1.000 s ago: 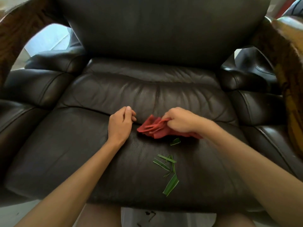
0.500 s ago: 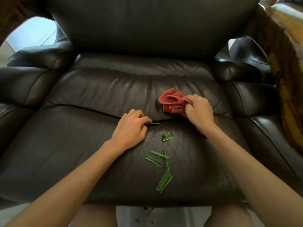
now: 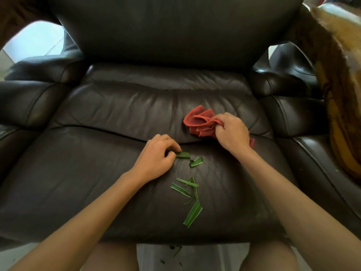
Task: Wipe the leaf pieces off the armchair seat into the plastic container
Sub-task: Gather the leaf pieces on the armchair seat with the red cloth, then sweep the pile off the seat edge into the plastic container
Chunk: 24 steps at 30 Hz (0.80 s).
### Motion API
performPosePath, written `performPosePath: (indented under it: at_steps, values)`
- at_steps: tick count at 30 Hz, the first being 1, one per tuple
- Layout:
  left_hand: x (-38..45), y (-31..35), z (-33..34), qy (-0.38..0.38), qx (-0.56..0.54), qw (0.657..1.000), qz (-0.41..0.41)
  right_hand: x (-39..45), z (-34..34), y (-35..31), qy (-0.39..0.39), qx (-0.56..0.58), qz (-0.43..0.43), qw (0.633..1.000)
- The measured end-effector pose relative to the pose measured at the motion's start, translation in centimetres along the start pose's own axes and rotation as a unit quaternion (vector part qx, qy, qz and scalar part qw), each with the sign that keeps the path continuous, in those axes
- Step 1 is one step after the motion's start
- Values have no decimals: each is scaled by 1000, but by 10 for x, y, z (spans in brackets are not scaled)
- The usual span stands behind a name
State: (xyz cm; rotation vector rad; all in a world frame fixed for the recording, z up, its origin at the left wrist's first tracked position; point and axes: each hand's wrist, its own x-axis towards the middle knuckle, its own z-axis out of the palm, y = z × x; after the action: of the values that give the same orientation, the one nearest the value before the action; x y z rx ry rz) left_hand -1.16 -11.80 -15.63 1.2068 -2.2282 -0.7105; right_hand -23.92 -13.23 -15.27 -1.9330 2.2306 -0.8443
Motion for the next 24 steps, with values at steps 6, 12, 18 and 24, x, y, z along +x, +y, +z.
performPosePath:
  at_steps: [6,12,18,24]
  values:
    - [-6,0,-7,138,-181,969,-92,0,-5,-14,-30,38,1,999]
    - [-14,-11,-14,254,-234,923,-170,-20,1,-57,-188,40,-100,976]
    - [-47,2,-18,180,-106,978,-27,-65,-23,-81,-285,92,-163,940]
    - [-66,7,-10,26,16,999,29,-73,-52,-78,-310,64,-171,933]
